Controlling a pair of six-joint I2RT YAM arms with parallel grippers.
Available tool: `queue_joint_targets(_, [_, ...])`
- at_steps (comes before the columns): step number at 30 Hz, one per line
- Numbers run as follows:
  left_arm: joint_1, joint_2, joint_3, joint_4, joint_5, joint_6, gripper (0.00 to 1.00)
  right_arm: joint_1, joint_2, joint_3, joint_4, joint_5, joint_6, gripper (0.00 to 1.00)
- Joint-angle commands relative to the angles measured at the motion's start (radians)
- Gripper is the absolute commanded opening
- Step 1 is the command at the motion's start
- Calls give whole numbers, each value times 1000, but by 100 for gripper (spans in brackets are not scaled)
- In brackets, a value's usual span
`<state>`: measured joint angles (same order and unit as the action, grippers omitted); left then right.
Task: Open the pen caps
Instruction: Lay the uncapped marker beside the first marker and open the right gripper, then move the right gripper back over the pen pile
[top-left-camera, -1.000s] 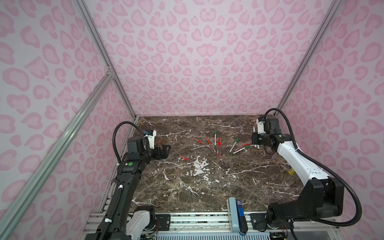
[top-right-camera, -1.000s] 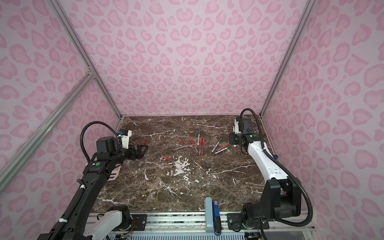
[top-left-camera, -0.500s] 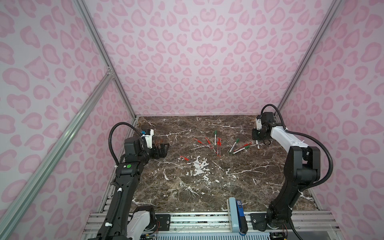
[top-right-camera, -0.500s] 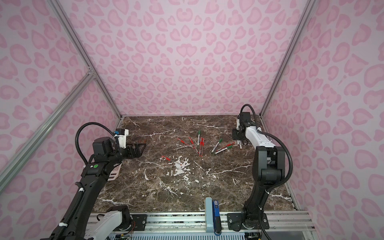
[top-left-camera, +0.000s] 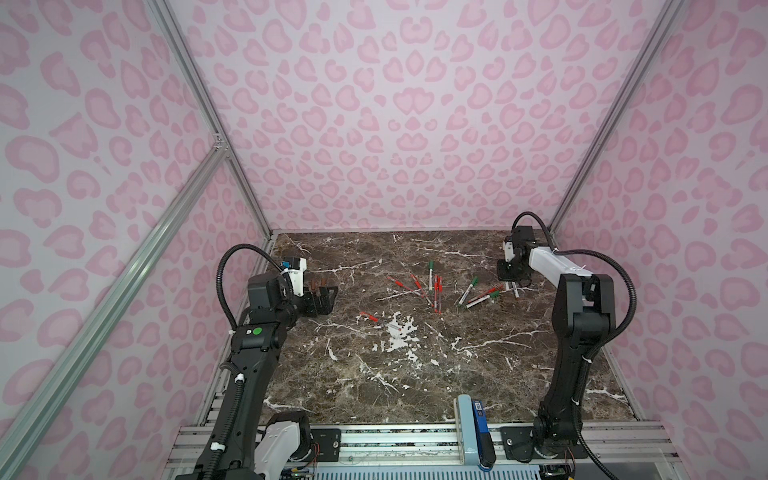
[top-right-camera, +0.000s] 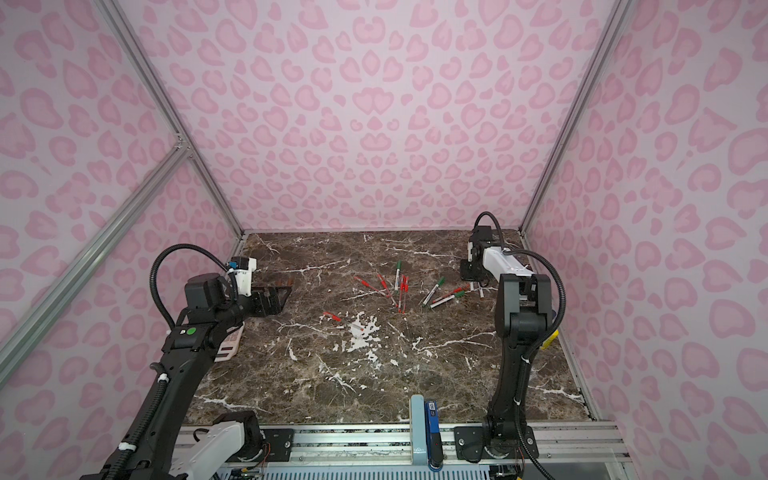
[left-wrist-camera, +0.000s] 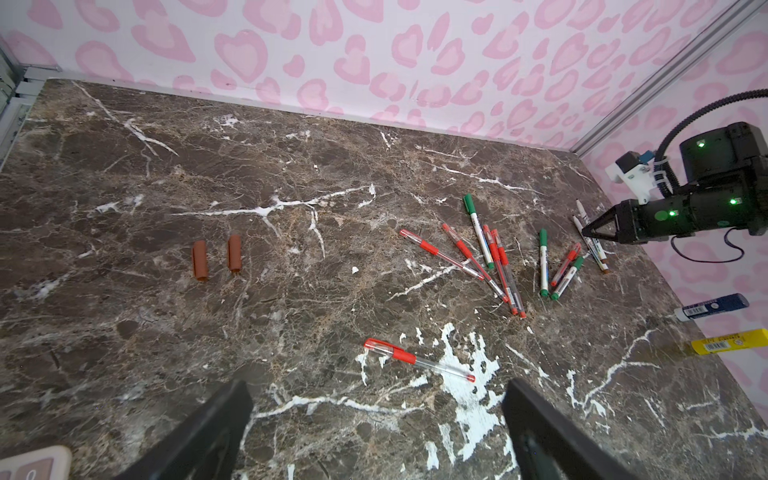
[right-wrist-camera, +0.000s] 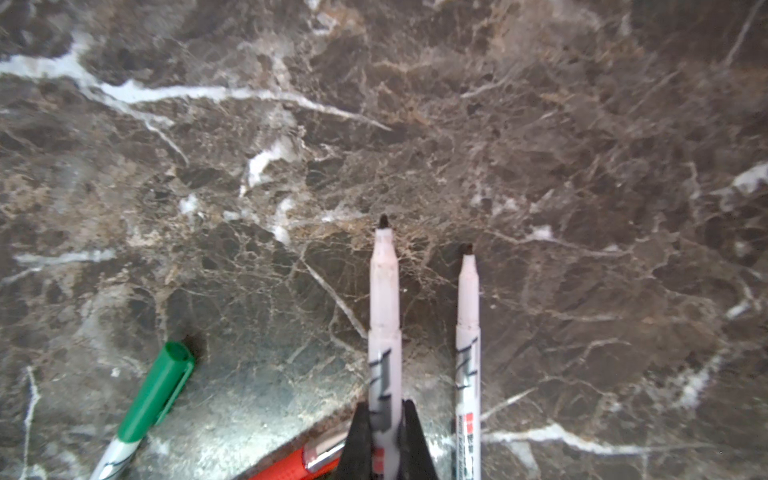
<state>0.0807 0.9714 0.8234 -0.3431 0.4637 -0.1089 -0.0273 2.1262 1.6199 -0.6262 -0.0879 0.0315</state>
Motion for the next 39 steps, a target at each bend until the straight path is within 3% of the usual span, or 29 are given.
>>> queue_joint_targets(1, [8, 9, 12, 17, 0, 0, 98, -3, 23, 7, -21, 22, -1, 4])
queue_joint_targets(8, [19, 11, 6, 21, 3, -6, 98, -6, 45, 18, -28, 39, -4, 7])
queue_joint_targets(14, [24, 6, -3, 27, 7, -2, 98, -8, 58, 18, -31, 29, 8, 22])
queue_joint_targets(21, [27, 0, -3, 26, 10, -6, 98, -6, 18, 27, -45, 11, 19, 28])
queue_joint_targets(29, [30, -3, 3, 24, 2, -10, 98, 17, -141, -86, 1, -20, 75, 29])
queue_joint_targets(39, [31, -6, 9, 28, 3, -14, 98, 84, -267, -364, 188, -84, 300, 38])
